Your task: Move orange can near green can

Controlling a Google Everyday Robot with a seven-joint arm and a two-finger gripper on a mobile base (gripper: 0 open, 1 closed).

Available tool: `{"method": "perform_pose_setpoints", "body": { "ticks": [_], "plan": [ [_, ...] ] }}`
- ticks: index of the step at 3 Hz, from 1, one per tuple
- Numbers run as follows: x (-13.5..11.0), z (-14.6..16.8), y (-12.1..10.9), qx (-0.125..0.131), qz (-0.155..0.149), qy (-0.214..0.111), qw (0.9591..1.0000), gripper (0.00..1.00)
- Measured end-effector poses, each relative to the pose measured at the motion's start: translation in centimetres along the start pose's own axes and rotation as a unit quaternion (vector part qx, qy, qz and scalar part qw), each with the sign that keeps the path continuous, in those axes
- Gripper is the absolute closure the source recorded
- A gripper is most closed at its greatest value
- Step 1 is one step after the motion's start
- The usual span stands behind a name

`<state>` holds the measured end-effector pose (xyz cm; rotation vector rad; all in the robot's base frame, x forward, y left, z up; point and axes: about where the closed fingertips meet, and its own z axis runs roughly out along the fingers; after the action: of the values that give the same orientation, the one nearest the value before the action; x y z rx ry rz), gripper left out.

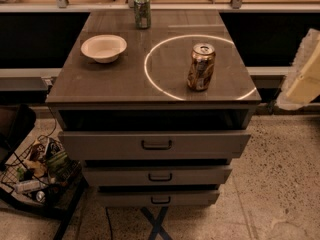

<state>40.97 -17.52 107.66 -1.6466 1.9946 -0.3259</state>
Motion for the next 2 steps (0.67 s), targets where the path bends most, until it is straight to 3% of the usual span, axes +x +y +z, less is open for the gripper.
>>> {"method": "perform_pose_setpoints", "body": {
  "ticks": [1,2],
  "plan": [
    [-0.01,-0.01,0.00,0.000,0.000,0.000,1.0000,0.00],
    [-0.30,0.31,-0.81,0.017,0.026,-0.035,0.9989,0.00]
  ]
}}
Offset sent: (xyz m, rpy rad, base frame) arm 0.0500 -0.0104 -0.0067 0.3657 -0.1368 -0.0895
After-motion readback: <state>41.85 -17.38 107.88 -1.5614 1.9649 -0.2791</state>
